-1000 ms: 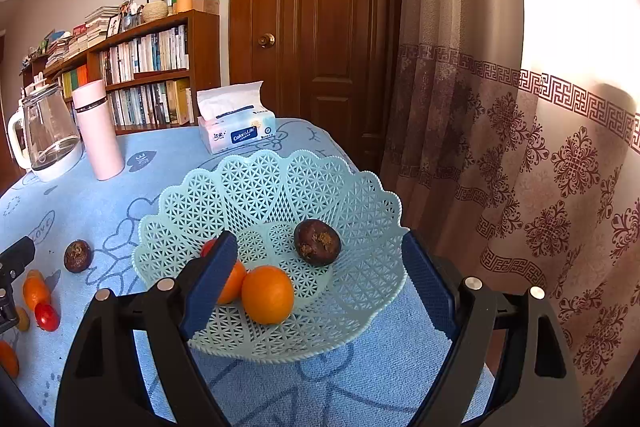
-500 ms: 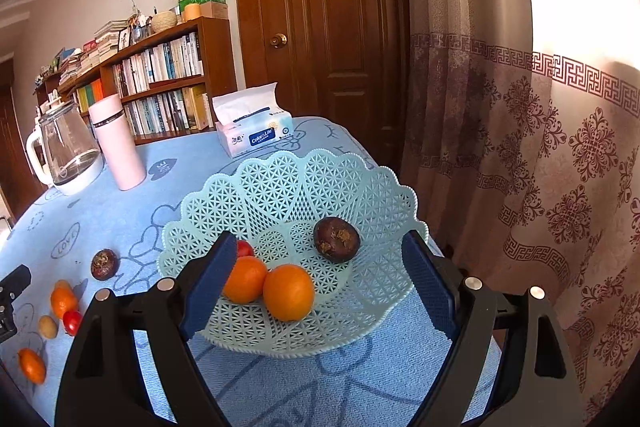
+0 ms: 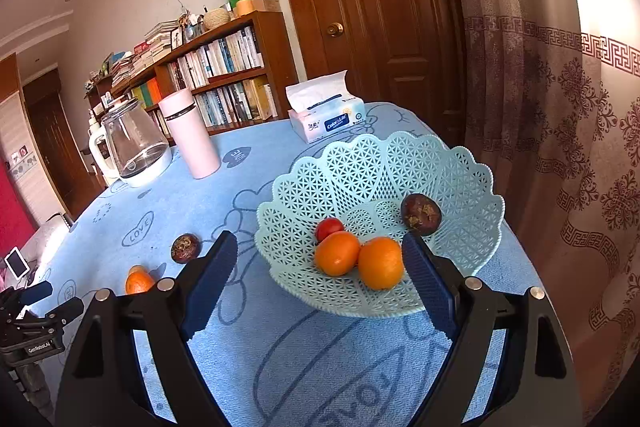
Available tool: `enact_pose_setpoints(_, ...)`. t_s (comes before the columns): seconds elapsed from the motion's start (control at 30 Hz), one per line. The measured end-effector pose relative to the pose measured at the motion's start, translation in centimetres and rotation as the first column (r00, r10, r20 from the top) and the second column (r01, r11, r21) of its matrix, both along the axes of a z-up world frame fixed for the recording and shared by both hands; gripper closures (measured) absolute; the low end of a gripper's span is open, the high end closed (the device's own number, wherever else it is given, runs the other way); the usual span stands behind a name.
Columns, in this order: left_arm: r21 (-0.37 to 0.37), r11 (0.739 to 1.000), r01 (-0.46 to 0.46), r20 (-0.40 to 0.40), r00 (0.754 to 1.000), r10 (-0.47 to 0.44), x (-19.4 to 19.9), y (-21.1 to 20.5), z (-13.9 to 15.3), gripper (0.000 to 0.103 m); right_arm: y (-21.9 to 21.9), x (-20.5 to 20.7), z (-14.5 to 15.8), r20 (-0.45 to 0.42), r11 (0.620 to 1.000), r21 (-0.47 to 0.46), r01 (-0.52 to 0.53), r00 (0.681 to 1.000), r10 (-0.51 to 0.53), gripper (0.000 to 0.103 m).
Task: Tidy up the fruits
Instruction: 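Move the left tool onto an orange on the table and close it, then lift the orange with the left tool while the right tool grasps a large orange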
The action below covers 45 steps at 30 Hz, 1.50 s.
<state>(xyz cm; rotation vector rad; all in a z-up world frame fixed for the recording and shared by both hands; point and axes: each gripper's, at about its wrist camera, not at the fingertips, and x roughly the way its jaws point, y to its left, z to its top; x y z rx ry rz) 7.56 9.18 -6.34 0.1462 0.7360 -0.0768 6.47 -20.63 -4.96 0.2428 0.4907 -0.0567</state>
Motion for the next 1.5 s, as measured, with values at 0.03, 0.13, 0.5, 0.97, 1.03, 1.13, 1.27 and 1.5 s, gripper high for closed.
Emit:
enact_pose_setpoints(0.03,-0.002,1.0,0.007,-0.008,1.0,-0.007,-0.2,0.0,-0.1,0.016,0.3,0.0,-0.1,-0.003,1.0,0.002,-0.008,1.0,0.008,0.017)
enact_pose_setpoints(0.13,-0.015,1.0,0.025,-0.038,0.999,-0.026,-0.7,-0.2,-0.7,0.016,1.0,-0.1,-0.3,-0.017,1.0,0.001,-0.03,0.999,0.03,0.017)
enact_pose_setpoints(0.5,-0.08,0.994,0.08,-0.131,0.987,-0.09,-0.7,-1.0,-2.9,0.028,3.9,0.3,-1.6,-0.071,0.989,-0.04,-0.141,0.988,0.138,0.017)
enact_pose_setpoints(0.97,-0.212,0.967,0.139,-0.155,0.973,-0.173,-0.9,-0.2,-3.7,0.064,6.3,1.0,-3.2,-0.154,0.962,-0.025,-0.274,0.951,0.267,0.017)
enact_pose_setpoints(1.03,-0.2,0.971,0.131,-0.128,0.979,-0.158,-1.1,0.1,-3.3,0.064,6.8,1.3,-3.5,-0.181,0.953,-0.008,-0.302,0.938,0.296,0.017)
enact_pose_setpoints(1.13,-0.176,0.978,0.11,-0.081,0.989,-0.125,-1.0,0.8,-2.4,0.064,7.8,2.2,-4.0,-0.232,0.937,0.023,-0.348,0.91,0.343,0.017)
enact_pose_setpoints(1.27,-0.178,0.981,0.074,-0.049,0.995,-0.084,-0.4,2.2,-1.7,0.064,9.9,3.7,-4.0,-0.261,0.913,0.065,-0.404,0.876,0.406,0.017)
enact_pose_setpoints(1.5,-0.176,0.984,0.03,-0.025,0.999,-0.035,0.6,3.8,-1.4,0.064,14.8,7.5,-3.4,-0.282,0.869,0.069,-0.489,0.826,0.487,0.023)
